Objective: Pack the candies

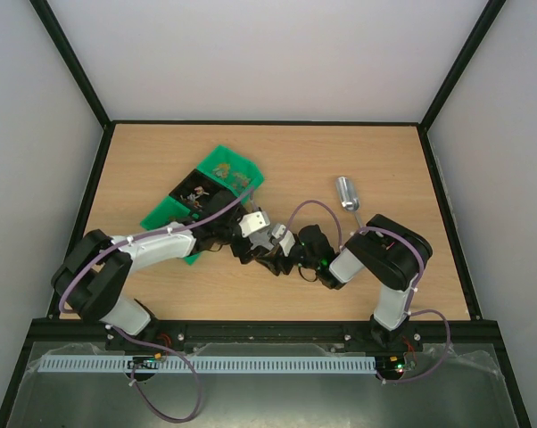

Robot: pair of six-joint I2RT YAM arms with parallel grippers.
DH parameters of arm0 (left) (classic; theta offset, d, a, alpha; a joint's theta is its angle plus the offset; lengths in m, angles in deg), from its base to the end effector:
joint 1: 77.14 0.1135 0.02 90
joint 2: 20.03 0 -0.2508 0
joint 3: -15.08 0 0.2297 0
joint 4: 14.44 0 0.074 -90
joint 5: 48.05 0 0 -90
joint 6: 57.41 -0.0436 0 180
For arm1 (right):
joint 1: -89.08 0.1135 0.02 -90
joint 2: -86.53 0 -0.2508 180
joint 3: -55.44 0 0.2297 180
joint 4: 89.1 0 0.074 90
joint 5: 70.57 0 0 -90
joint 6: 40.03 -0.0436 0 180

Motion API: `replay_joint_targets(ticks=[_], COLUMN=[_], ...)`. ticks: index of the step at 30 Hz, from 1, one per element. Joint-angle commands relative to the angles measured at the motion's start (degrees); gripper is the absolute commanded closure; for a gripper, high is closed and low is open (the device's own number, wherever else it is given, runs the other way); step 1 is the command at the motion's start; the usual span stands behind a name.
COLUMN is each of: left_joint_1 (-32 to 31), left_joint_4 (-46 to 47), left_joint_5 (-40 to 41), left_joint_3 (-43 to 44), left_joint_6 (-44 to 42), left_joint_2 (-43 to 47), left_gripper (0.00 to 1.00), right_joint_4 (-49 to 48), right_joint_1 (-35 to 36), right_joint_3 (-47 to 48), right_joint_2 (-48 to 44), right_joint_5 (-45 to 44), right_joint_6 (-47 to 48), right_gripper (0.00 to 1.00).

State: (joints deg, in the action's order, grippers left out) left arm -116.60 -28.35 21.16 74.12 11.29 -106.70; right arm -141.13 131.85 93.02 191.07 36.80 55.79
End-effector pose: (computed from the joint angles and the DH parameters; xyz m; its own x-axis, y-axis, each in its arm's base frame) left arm 0.2178 -0.1993 0.1812 -0.1867 0.5935 -0.7829 0.9307 0.3621 0.0526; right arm 0.2001 0.2028 0.1151 -0.1010 -0.2252 -0.9691 -0.8746 0.4844 -0.0215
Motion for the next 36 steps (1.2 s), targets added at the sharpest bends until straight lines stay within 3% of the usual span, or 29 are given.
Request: replay_joint_targets(ticks=[1, 10, 17, 28, 36], left_joint_1=[-0.35, -0.44, 0.17, 4.19, 5.24], left_joint_4=[-1.74, -2.57, -4.3, -19.26, -43.34], left_joint_5=[-3.03, -0.23, -2.94, -12.54, -17.47], left_joint_3=[-0.67, 0.33, 0.84, 5.27, 18.84], left_joint_6=[-0.45, -1.82, -8.46, -31.28, -62.81], left_joint_2=[-0.08, -1.77, -0.72, -3.61, -13.85], left_gripper=[0.0, 0.01, 0.12, 0.16, 0.16], right_joint_4=[5.04, 4.95, 5.04, 6.67, 8.72], right_joint_1=[-0.06, -0.05, -0.05, -0.09, -0.07], right_joint_3=[-1.17, -1.01, -1.41, -3.29, -2.62], right_joint_2=[1.51, 1.56, 1.33, -0.79, -0.88], right_joint_5=[-2.07, -2.07, 0.16, 10.23, 14.69], right_joint_6=[-1.17, -1.04, 0.66, 9.4, 13.01], right_gripper=[0.64, 0.64, 0.64, 0.65, 0.65])
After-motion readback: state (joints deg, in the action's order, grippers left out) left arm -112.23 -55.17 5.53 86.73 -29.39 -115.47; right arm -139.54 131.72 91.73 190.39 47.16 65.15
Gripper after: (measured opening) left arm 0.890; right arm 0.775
